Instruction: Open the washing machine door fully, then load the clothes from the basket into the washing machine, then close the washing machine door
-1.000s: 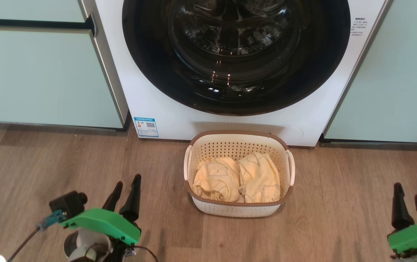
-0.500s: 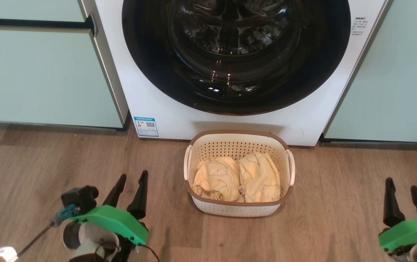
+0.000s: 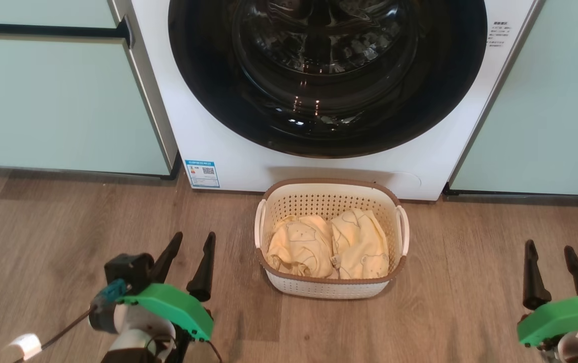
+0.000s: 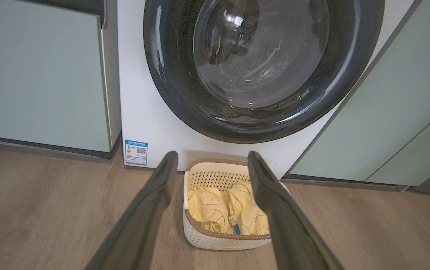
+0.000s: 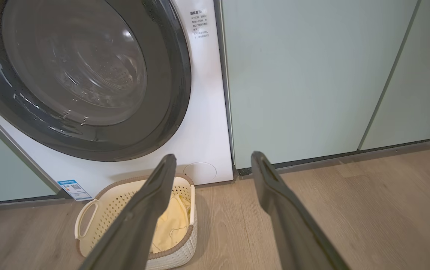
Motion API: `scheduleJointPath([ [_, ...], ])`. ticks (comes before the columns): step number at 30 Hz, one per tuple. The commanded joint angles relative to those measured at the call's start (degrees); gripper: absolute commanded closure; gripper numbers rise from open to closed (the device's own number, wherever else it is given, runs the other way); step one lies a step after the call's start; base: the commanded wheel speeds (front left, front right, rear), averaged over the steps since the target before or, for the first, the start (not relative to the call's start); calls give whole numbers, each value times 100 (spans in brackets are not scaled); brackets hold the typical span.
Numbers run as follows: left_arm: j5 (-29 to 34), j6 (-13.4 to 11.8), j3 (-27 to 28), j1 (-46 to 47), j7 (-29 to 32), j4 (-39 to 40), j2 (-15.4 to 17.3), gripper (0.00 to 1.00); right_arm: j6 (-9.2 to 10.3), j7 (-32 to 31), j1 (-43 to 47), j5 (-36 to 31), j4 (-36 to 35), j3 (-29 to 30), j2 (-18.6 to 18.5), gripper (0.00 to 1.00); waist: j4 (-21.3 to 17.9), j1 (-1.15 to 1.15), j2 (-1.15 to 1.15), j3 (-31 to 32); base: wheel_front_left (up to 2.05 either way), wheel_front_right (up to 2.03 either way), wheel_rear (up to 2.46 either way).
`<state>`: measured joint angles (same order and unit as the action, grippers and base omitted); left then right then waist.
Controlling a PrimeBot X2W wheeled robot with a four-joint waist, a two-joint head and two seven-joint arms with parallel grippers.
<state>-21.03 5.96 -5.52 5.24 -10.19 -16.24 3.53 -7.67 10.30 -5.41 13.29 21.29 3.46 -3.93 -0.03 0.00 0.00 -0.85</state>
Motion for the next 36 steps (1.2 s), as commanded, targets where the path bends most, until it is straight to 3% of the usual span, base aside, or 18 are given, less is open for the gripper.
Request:
scheduleJointPath([
  [1,257,22,150,388,-122,143,115,0,15,110,-363,-247,-162,-99,-150,0,2,0,0,-3,0,0,0],
  [23,1768,-3,27,587,-476,-50,132,0,19,465,-478,-1722,-169,-26,-179,0,-27,0,0,-7,0,0,0],
  [36,1748,-9,99,614,-481,-82,111,0,19,470,-462,-1687,-223,68,-128,0,-43,0,0,-51,0,0,0],
])
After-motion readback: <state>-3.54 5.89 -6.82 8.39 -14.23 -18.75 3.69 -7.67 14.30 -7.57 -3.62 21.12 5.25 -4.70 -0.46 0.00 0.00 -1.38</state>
